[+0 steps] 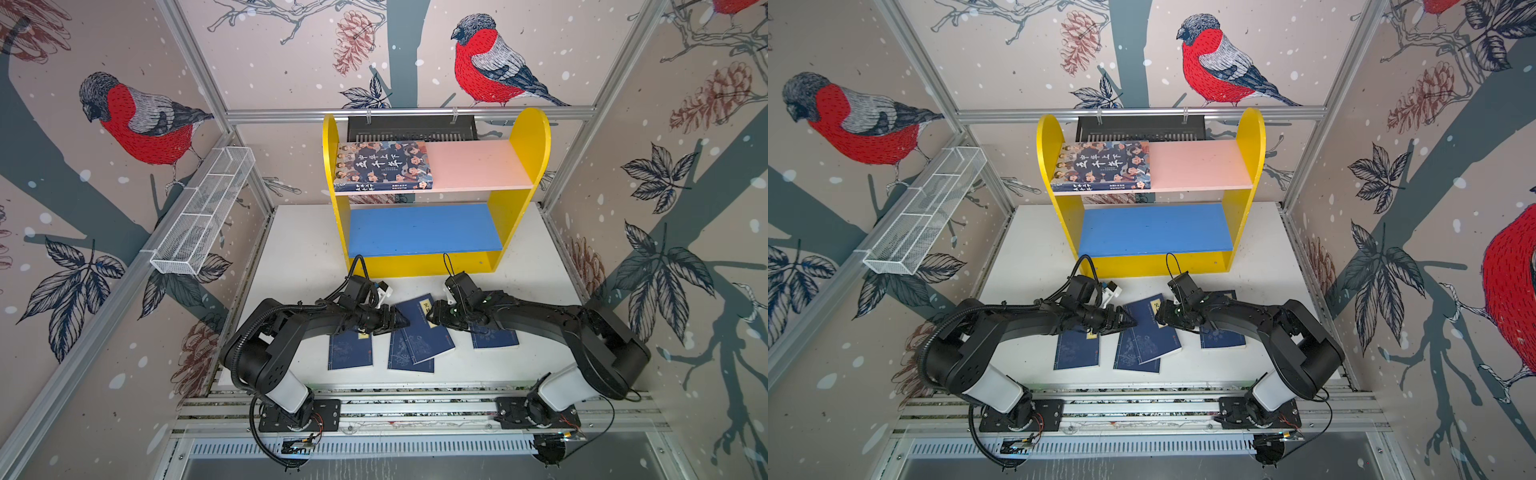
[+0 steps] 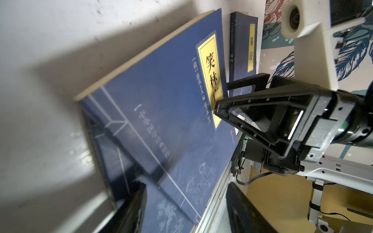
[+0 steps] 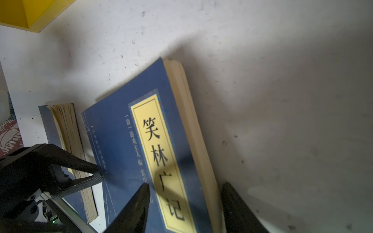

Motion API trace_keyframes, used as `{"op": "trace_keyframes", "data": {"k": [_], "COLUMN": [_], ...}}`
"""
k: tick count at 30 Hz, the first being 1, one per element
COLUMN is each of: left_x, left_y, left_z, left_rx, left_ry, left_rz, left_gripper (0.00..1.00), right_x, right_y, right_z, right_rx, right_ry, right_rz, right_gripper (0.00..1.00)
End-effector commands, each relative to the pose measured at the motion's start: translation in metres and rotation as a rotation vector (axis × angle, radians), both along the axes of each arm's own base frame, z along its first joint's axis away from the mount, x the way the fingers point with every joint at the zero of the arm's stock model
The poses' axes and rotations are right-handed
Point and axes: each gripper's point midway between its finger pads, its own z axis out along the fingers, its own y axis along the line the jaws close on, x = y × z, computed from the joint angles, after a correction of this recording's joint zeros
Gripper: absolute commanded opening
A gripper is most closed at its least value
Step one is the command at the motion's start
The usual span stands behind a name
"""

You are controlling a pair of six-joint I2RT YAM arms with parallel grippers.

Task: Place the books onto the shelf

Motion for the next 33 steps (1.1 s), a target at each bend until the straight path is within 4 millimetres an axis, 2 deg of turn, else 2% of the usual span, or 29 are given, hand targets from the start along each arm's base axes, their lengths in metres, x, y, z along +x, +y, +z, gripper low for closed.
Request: {"op": "trace_keyframes", "data": {"k": [1, 7, 14, 20, 33], "left_x": [0.003, 0.006, 0.006, 0.003, -0.001], "left_y": [-0.005, -0.007, -0.007, 0.001, 0.008], "left_z": [0.003, 0.002, 0.014, 0.007, -0.002], "left_rx": [-0.018, -0.022, -0.045, 0.005, 0.041], "left_ry": [-0.010, -0.002, -0.033, -0.035, -0.031], "left_rz": [-0.012, -0.013, -0.007, 0.013, 0.036], "left_gripper": [0.64, 0.64, 0.67, 0.68, 0.67], "right_x": [-0.001, -0.002, 0.000, 0.001, -0.010], "right_y": [0.005, 0.007, 0.004, -0.005, -0.016], "right_z": [0.002, 0.005, 0.004, 0.006, 0.027], "right_rx": [0.022, 0.049, 0.056, 0.029, 0.059], "right_ry": [-0.006, -0.014, -0.012, -0.011, -0.047], "right_rz": [0.015, 0.014, -0.011, -0.039, -0.040], "right_gripper": [0.58, 0.58, 0.58, 0.59, 0.61]}}
